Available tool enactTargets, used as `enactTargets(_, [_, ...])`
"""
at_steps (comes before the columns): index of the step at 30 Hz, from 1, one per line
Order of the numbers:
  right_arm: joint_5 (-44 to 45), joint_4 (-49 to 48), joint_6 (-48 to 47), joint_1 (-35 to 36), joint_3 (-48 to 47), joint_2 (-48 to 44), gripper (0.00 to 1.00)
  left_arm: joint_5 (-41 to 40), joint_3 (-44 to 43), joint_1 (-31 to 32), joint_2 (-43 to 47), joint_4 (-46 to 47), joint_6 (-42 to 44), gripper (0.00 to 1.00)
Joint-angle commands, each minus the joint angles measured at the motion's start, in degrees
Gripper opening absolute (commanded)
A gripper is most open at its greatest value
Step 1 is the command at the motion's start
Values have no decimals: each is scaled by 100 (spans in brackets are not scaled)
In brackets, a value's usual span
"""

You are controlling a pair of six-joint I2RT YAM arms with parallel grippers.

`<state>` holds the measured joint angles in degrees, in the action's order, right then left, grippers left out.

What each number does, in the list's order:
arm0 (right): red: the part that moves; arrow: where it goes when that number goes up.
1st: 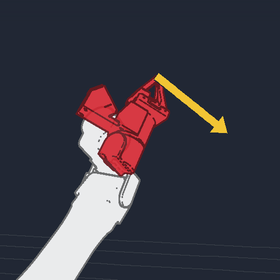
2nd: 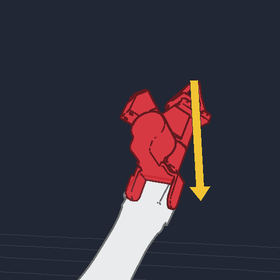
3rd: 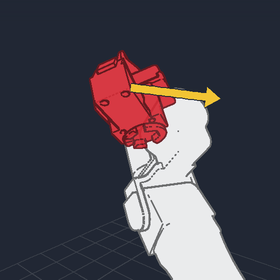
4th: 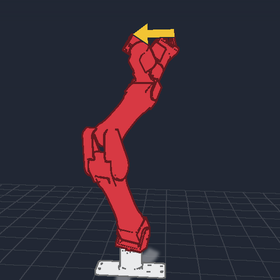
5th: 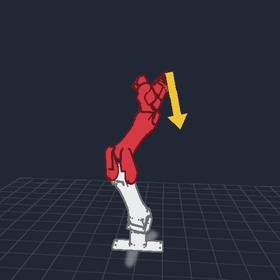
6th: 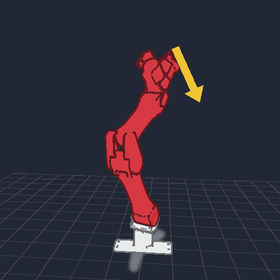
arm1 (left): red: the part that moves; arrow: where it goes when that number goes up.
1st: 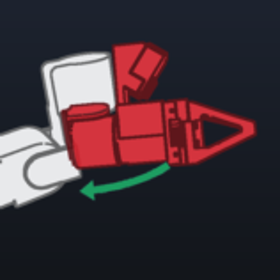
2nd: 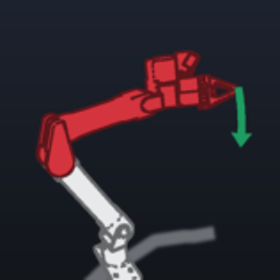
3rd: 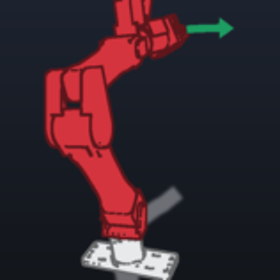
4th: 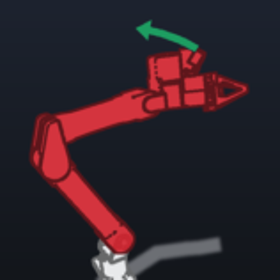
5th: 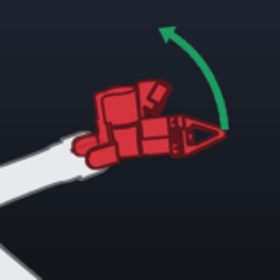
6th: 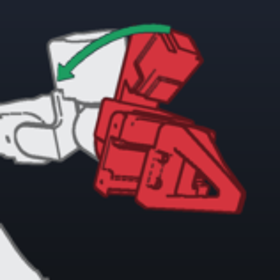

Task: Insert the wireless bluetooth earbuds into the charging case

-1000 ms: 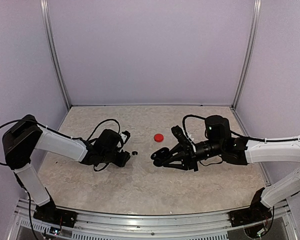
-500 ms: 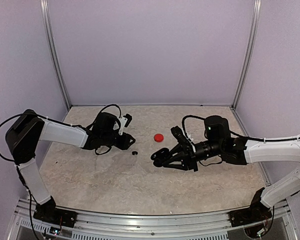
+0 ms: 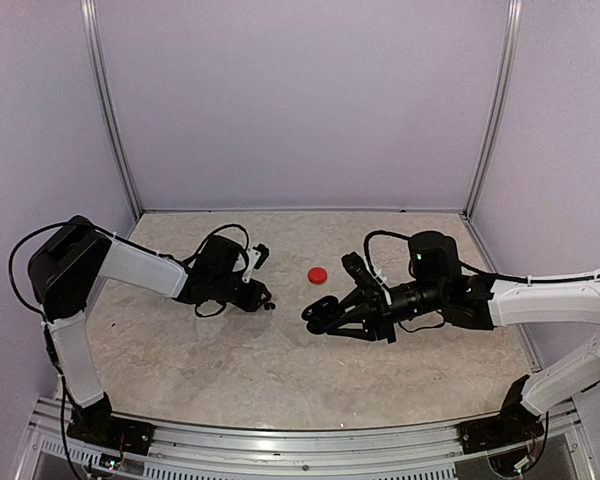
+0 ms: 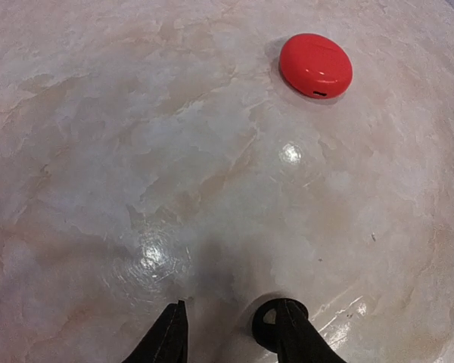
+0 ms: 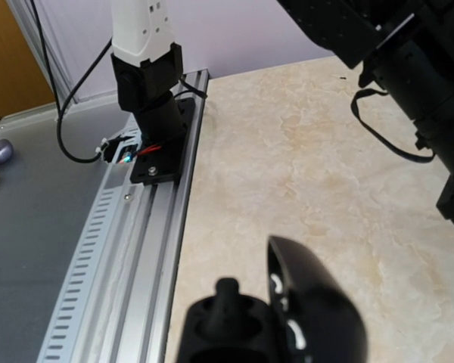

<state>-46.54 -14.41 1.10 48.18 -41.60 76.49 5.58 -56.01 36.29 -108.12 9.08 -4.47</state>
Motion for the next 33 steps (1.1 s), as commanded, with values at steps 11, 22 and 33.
enactTargets(11, [31, 0, -32, -68, 3, -117, 0, -97, -62, 33, -191, -176, 50, 40])
enactTargets(22, [192, 76, -49, -66, -18, -104, 0, -93, -32, 187, -252, -308, 142, 39])
enactTargets(33, [224, 101, -51, -63, -15, -109, 0, -53, -59, 247, -229, -388, 204, 28])
